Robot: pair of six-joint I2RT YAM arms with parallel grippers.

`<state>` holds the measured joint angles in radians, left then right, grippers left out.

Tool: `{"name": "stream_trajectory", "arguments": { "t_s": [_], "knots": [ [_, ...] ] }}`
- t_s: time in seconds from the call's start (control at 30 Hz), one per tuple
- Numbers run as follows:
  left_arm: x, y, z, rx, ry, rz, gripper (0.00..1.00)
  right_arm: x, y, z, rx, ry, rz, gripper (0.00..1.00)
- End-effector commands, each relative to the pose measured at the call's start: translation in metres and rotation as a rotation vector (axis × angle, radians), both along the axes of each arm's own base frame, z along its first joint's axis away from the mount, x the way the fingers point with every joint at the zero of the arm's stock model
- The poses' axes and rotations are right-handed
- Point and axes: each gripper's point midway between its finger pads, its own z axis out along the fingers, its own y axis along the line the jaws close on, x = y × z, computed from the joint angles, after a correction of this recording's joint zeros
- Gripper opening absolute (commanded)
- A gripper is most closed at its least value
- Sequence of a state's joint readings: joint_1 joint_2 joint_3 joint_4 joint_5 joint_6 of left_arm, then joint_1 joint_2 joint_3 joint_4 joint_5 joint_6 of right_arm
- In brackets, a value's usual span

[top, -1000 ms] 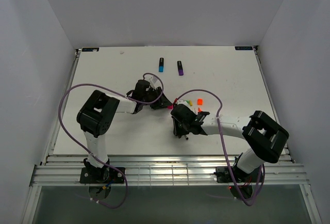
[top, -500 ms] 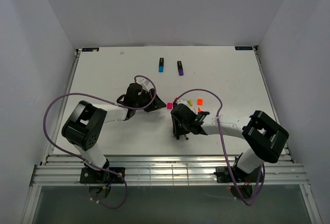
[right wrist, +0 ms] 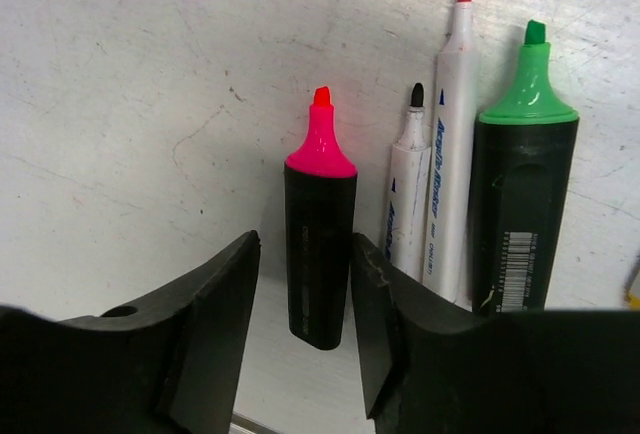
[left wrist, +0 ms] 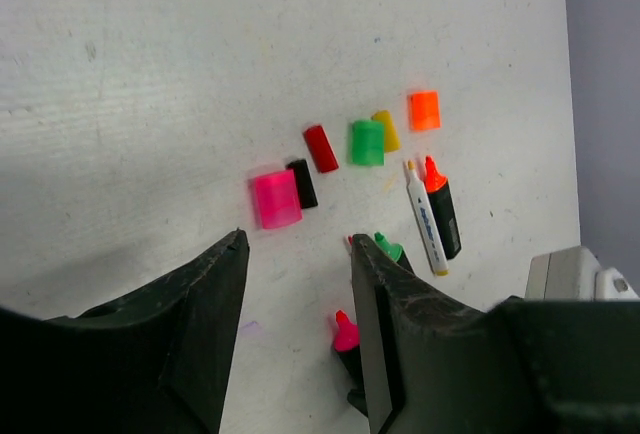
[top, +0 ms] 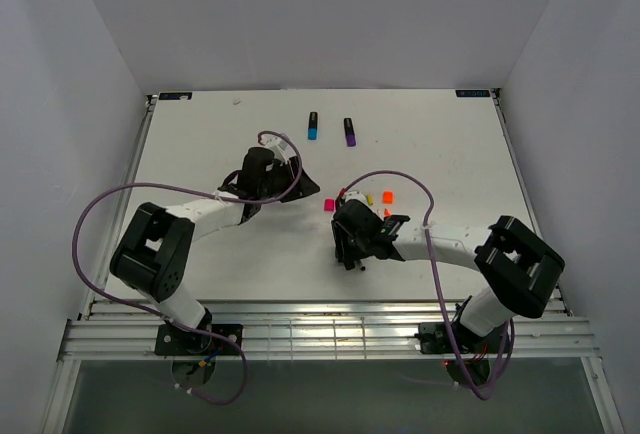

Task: Open the pen caps

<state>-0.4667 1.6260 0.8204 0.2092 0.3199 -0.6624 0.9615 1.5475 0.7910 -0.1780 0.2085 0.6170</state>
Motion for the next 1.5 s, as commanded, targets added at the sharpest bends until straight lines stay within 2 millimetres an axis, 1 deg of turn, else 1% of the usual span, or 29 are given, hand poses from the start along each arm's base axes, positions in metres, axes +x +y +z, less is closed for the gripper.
{"name": "stream_trajectory", "arguments": {
  "t_s": [0.0, 0.03, 0.13, 0.17, 0.23, 0.27, 0.3, 0.33, 0.37, 0.4, 0.43, 0.47, 0.5, 0.53, 0.57, 0.6, 0.63, 0.67, 0.7, 0.73, 0.8, 0.83, 0.9, 1.0, 1.03, 1.07, 1.17, 1.27, 1.47],
  "knots": [
    [0.033, 0.008, 0.041, 0.049, -0.142, 0.037, 0.56, 0.015, 0.005, 0.034, 0.029, -0.083, 0.008, 0.51],
    [0.047, 0.010, 0.044, 0.086, -0.157, 0.056, 0.58, 0.015, 0.003, 0.039, 0.022, -0.090, 0.007, 0.52],
    [0.065, 0.014, 0.043, 0.156, -0.173, 0.074, 0.62, 0.021, 0.007, 0.058, 0.033, -0.123, 0.017, 0.58],
    [0.078, 0.013, 0.047, 0.175, -0.194, 0.093, 0.63, 0.023, 0.007, 0.063, 0.038, -0.133, 0.018, 0.61],
    [0.091, 0.016, 0.047, 0.211, -0.209, 0.116, 0.65, 0.027, 0.011, 0.077, 0.060, -0.162, 0.030, 0.65],
    [0.105, 0.016, 0.049, 0.239, -0.236, 0.123, 0.66, 0.028, 0.013, 0.081, 0.066, -0.170, 0.035, 0.69],
    [0.111, 0.016, 0.049, 0.254, -0.254, 0.122, 0.66, 0.030, 0.013, 0.086, 0.072, -0.177, 0.036, 0.70],
    [0.118, 0.015, 0.048, 0.271, -0.266, 0.121, 0.66, 0.033, 0.016, 0.097, 0.084, -0.198, 0.040, 0.71],
    [0.132, 0.015, 0.060, 0.291, -0.307, 0.136, 0.67, 0.034, 0.014, 0.100, 0.078, -0.202, 0.037, 0.71],
    [0.140, 0.015, 0.045, 0.318, -0.292, 0.137, 0.67, 0.038, 0.012, 0.105, 0.078, -0.213, 0.027, 0.71],
    [0.146, 0.014, 0.043, 0.327, -0.296, 0.134, 0.67, 0.043, 0.011, 0.114, 0.085, -0.231, 0.016, 0.72],
    [0.154, 0.013, 0.041, 0.342, -0.310, 0.127, 0.67, 0.044, 0.007, 0.118, 0.083, -0.232, 0.010, 0.72],
    [0.167, 0.009, 0.035, 0.349, -0.320, 0.123, 0.67, 0.047, 0.004, 0.121, 0.092, -0.232, 0.001, 0.72],
    [0.176, 0.012, 0.032, 0.375, -0.332, 0.147, 0.67, 0.050, 0.001, 0.132, 0.114, -0.248, -0.006, 0.72],
    [0.183, 0.011, 0.027, 0.389, -0.340, 0.151, 0.67, 0.051, -0.003, 0.136, 0.121, -0.253, -0.012, 0.72],
    [0.197, 0.010, 0.038, 0.401, -0.383, 0.165, 0.67, 0.054, -0.010, 0.139, 0.125, -0.260, -0.025, 0.72],
    [0.205, 0.009, 0.019, 0.429, -0.371, 0.157, 0.67, 0.054, -0.015, 0.148, 0.142, -0.279, -0.029, 0.72],
    [0.211, 0.008, 0.016, 0.446, -0.380, 0.159, 0.67, 0.053, -0.020, 0.148, 0.134, -0.283, -0.031, 0.72],
    [0.223, 0.009, 0.025, 0.467, -0.416, 0.171, 0.67, 0.055, -0.028, 0.149, 0.135, -0.282, -0.043, 0.72],
    [0.229, 0.011, 0.008, 0.501, -0.404, 0.173, 0.68, 0.053, -0.033, 0.157, 0.152, -0.297, -0.046, 0.72],
    [0.240, 0.016, 0.004, 0.537, -0.418, 0.208, 0.68, 0.052, -0.045, 0.154, 0.156, -0.293, -0.056, 0.72],
    [0.248, 0.020, 0.001, 0.563, -0.430, 0.224, 0.68, 0.051, -0.049, 0.159, 0.171, -0.305, -0.060, 0.72],
    [0.256, 0.019, 0.003, 0.556, -0.465, 0.225, 0.69, 0.050, -0.057, 0.156, 0.175, -0.300, -0.067, 0.72],
    [0.268, 0.017, -0.007, 0.553, -0.484, 0.214, 0.69, 0.048, -0.062, 0.160, 0.192, -0.313, -0.069, 0.72],
    [0.275, 0.015, 0.000, 0.557, -0.508, 0.214, 0.69, 0.048, -0.064, 0.159, 0.188, -0.314, -0.070, 0.72],
    [0.278, 0.015, -0.014, 0.575, -0.493, 0.201, 0.69, 0.048, -0.065, 0.160, 0.191, -0.317, -0.071, 0.72],
    [0.286, 0.011, -0.022, 0.585, -0.504, 0.189, 0.69, 0.048, -0.067, 0.162, 0.197, -0.327, -0.067, 0.72],
    [0.289, 0.005, -0.021, 0.562, -0.533, 0.169, 0.69, 0.048, -0.068, 0.164, 0.206, -0.333, -0.069, 0.72],
    [0.288, -0.001, -0.036, 0.548, -0.512, 0.140, 0.68, 0.050, -0.074, 0.161, 0.208, -0.340, -0.080, 0.72]
  ]
}}
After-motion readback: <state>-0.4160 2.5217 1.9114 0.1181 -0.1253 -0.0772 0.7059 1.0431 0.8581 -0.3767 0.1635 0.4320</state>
